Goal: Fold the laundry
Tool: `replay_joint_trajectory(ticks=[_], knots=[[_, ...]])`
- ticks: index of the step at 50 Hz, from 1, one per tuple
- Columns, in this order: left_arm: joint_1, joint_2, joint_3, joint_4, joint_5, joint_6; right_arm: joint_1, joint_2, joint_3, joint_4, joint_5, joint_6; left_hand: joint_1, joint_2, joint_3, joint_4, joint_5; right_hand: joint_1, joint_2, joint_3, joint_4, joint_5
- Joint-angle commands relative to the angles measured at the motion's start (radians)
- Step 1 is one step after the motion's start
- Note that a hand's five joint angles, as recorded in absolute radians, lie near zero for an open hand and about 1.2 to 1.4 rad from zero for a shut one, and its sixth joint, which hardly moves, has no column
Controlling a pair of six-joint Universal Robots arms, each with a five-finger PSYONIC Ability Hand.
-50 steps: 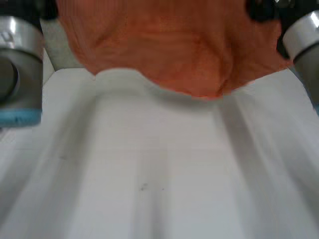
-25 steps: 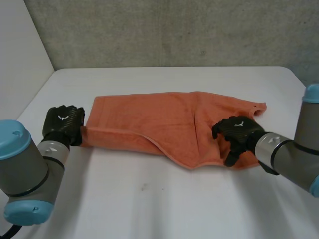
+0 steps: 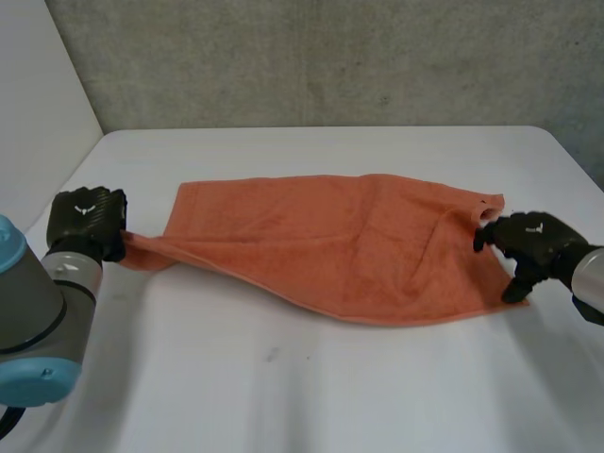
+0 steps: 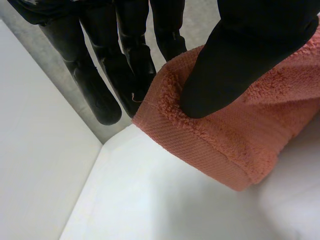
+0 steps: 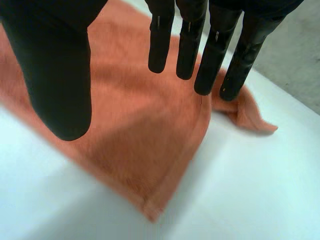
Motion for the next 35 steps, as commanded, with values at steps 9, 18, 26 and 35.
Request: replay_joint_trajectory(ticks=[9, 18, 26, 35], knots=[[-0.007, -0.002, -0.002, 0.001, 0.0, 0.0, -0.023, 0.138, -0.012, -0.065, -0.025, -0.127, 0.271, 0.197, 0.202, 0.2, 0.241, 0.344, 0.259, 0.254, 0.255, 0.262], [-0.006, -0.002, -0.002, 0.001, 0.0, 0.0, -0.021, 0.162, -0.024, -0.091, -0.023, -0.13, 0.271, 0.197, 0.202, 0.2, 0.241, 0.394, 0.308, 0.304, 0.305, 0.312], [-0.006, -0.002, -0.006, 0.001, 0.0, 0.0, -0.021, 0.19, -0.047, -0.093, -0.022, -0.13, 0.271, 0.197, 0.202, 0.2, 0.241, 0.403, 0.317, 0.313, 0.314, 0.321], [-0.009, -0.002, -0.006, 0.001, 0.0, 0.0, -0.021, 0.198, -0.066, -0.096, -0.016, -0.13, 0.271, 0.197, 0.202, 0.2, 0.241, 0.42, 0.335, 0.331, 0.332, 0.339]])
